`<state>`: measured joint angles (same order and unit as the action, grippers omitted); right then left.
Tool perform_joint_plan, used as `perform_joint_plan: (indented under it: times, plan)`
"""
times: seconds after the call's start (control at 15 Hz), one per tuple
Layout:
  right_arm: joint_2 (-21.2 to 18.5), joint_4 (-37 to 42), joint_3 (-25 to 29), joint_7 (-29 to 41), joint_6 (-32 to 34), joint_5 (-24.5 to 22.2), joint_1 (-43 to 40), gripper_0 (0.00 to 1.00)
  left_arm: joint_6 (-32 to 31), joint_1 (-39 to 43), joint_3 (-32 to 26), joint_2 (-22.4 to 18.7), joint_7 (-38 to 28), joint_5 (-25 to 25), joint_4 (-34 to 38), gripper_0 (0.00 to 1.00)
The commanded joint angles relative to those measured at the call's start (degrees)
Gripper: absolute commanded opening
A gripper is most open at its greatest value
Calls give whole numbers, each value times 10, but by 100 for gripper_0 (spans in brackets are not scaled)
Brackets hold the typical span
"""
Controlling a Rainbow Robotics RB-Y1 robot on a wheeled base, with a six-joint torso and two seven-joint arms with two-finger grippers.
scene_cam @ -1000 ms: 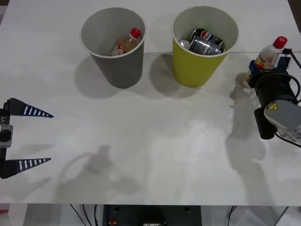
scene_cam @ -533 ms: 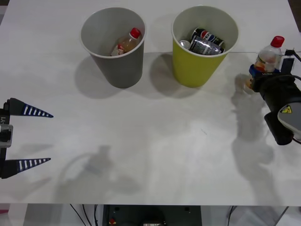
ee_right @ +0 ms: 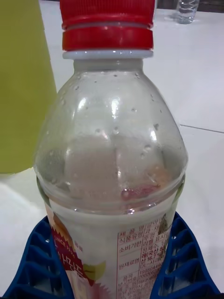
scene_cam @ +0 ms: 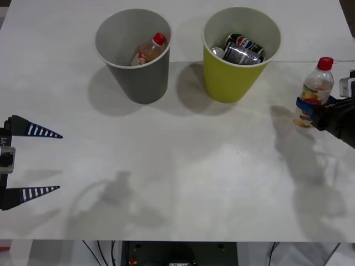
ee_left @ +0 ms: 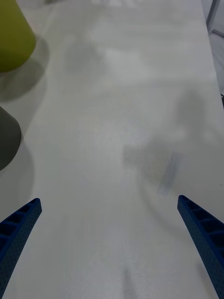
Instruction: Put the can into the green bin and the plastic bottle into the gray bin
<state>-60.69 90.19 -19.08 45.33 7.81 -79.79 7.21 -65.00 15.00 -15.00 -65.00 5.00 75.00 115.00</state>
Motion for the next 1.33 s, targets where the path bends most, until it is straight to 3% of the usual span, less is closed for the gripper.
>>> perform_joint_plan:
  times: [0.07,0.2,0.33,0.53,0.67,1.2,1.33]
  plan:
    - [-8,53,88,10,113,0,-62,0,0,0,0,0,0,0,0,100]
    - [-8,89,152,32,179,-1,-108,0,0,0,0,0,0,0,0,100]
    - [-9,142,227,107,266,-46,-149,0,0,0,0,0,0,0,0,100]
    - [-9,249,337,287,411,-128,-185,0,0,0,0,0,0,0,0,100]
    - [-9,314,381,387,490,-153,-179,0,0,0,0,0,0,0,0,100]
    - [-33,327,386,391,623,-59,-13,0,0,0,0,0,0,0,0,100]
    - [-52,329,352,391,635,-45,55,0,0,0,0,0,0,0,0,100]
